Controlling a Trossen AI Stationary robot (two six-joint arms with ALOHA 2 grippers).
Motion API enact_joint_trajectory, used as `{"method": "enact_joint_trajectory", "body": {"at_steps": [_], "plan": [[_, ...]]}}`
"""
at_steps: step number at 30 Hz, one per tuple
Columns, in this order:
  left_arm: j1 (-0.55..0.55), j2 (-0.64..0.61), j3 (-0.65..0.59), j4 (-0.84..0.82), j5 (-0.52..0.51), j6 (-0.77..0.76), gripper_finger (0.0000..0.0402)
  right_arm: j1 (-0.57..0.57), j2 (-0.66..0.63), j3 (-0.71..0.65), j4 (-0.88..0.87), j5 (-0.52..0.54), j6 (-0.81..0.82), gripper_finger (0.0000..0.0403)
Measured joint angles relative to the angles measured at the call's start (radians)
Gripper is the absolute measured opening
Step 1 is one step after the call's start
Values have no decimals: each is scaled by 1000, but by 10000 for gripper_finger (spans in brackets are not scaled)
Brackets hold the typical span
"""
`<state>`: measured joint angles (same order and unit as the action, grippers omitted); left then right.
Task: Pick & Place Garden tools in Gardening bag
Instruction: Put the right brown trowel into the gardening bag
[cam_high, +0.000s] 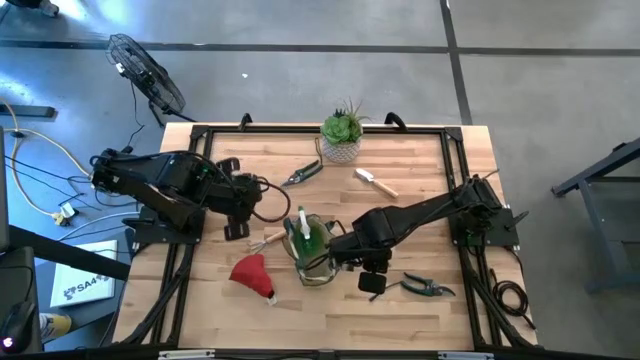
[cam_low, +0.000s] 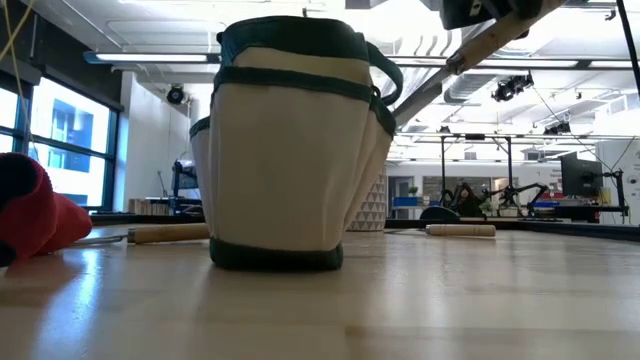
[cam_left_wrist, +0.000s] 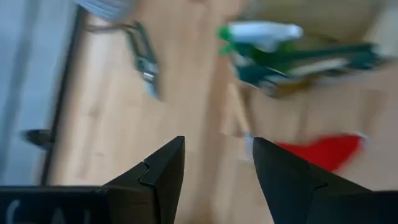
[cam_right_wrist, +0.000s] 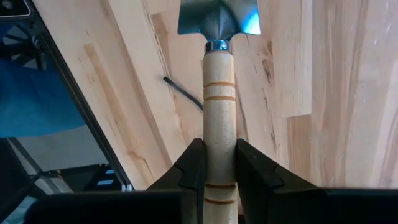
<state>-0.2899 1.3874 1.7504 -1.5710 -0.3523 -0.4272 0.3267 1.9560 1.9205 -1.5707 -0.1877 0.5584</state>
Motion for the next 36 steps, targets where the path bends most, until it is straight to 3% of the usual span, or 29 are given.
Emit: {"method": "enact_joint_trajectory", "body": {"at_steps": [2, 5, 11, 15, 21, 25, 33, 36], "plan": [[-9, -3, -19, 4, 62, -30, 182, 0, 0, 0, 0, 3, -4, 49], [-21, -3, -95, 3, 70, -113, 182, 2, 0, 0, 0, 15, -6, 49], [-26, -1, -354, 62, 86, -265, 182, 7, 0, 0, 0, 33, -13, 49], [-27, -1, -513, 260, 89, -322, 182, 7, 0, 0, 0, 47, -14, 49], [-25, -1, -709, 755, 167, -256, 182, 14, 0, 0, -1, 63, -14, 49], [-24, -1, -766, 861, 158, -227, 182, 20, 0, 0, 0, 63, -12, 49], [-12, -1, -773, 868, -72, -183, 182, 20, 0, 1, 0, 62, -7, 49], [27, -1, -773, 867, -31, -182, 182, 20, 0, 1, 0, 63, -5, 49]]}}
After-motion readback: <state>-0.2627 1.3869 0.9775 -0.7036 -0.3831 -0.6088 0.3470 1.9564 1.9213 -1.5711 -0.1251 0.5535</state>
